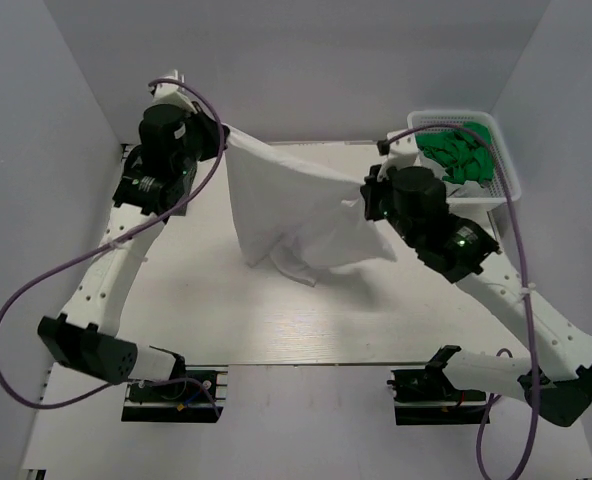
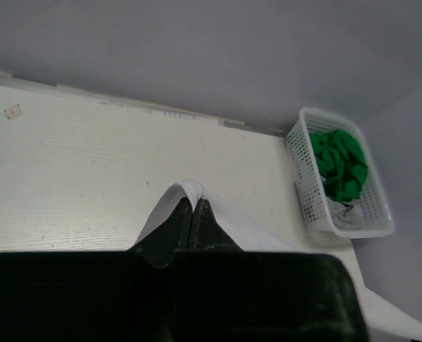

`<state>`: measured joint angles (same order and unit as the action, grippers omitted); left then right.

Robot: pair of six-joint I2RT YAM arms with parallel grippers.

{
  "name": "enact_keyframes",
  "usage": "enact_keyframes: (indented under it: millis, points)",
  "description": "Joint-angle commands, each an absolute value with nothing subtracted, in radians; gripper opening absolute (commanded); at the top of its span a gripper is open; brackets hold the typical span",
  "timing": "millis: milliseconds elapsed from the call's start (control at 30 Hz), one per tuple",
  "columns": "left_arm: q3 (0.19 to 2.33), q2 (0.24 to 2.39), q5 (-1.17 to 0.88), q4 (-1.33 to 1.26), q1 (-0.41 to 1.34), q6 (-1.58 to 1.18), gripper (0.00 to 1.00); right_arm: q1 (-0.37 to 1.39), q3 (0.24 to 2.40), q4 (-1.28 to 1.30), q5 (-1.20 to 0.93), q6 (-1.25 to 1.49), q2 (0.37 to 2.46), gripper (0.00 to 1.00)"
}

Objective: Fold and stack the t-shirts
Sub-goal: Flatten out the tshirt

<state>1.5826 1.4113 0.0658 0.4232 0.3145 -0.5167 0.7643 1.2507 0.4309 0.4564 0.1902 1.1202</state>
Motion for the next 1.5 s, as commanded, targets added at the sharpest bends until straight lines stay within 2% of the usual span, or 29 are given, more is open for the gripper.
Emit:
enact_keyframes:
  millis: [0,33,267,533,700,833,1000,1100,1133,1200,1267,1300,1367,1400,1433,1467]
  points:
    - [1.6,1.27,0.069,0.397,0.316,-0.522,0.0,0.767,1.426,0.503,0.376,0.029,1.089,0.0]
    - [1.6,1.244,0.058,0.397,0.316,-0.522,0.0,0.767,1.48,0.526,0.271,0.019,1.089,0.0]
    - [1.623,1.052,0.021,0.382,0.316,-0.522,0.0,0.769,1.727,0.64,0.02,-0.09,1.031,0.0]
    - [1.765,0.939,-0.113,0.405,0.307,-0.512,0.0,0.767,1.935,0.675,-0.22,-0.107,0.997,0.0]
    - [1.87,0.928,-0.167,0.428,0.307,-0.512,0.0,0.765,2.043,0.689,-0.261,-0.098,0.991,0.0]
    - [1.893,0.928,-0.178,0.428,0.298,-0.512,0.0,0.764,2.011,0.631,-0.239,-0.098,0.973,0.0]
    - [1.829,0.989,-0.111,0.44,0.298,-0.523,0.0,0.768,1.87,0.478,-0.067,-0.155,1.012,0.0]
    - [1.755,1.072,0.004,0.471,0.298,-0.523,0.0,0.762,1.766,0.402,0.105,-0.193,1.104,0.0]
    - [1.726,1.09,0.074,0.471,0.298,-0.532,0.0,0.756,1.662,0.379,0.224,-0.202,1.127,0.0]
    - [1.623,1.153,0.215,0.485,0.307,-0.552,0.0,0.746,1.547,0.257,0.326,-0.199,1.217,0.0]
    - [1.502,1.213,0.315,0.495,0.298,-0.58,0.0,0.695,1.451,0.166,0.367,-0.167,1.279,0.0]
    - [1.467,1.253,0.439,0.495,0.298,-0.601,0.0,0.68,1.415,0.155,0.376,-0.152,1.357,0.0]
    - [1.42,1.438,0.481,0.505,0.285,-0.626,0.0,0.605,1.396,0.13,0.316,-0.101,1.538,0.0]
    - [1.431,1.518,0.5,0.526,0.285,-0.636,0.0,0.579,1.404,0.133,0.308,-0.083,1.587,0.05]
    - [1.524,1.69,0.485,0.569,0.276,-0.646,0.13,0.566,1.426,0.165,0.27,-0.074,1.682,0.59]
    - [1.592,1.779,0.485,0.689,0.276,-0.658,0.27,0.554,1.522,0.222,0.279,-0.068,1.777,0.84]
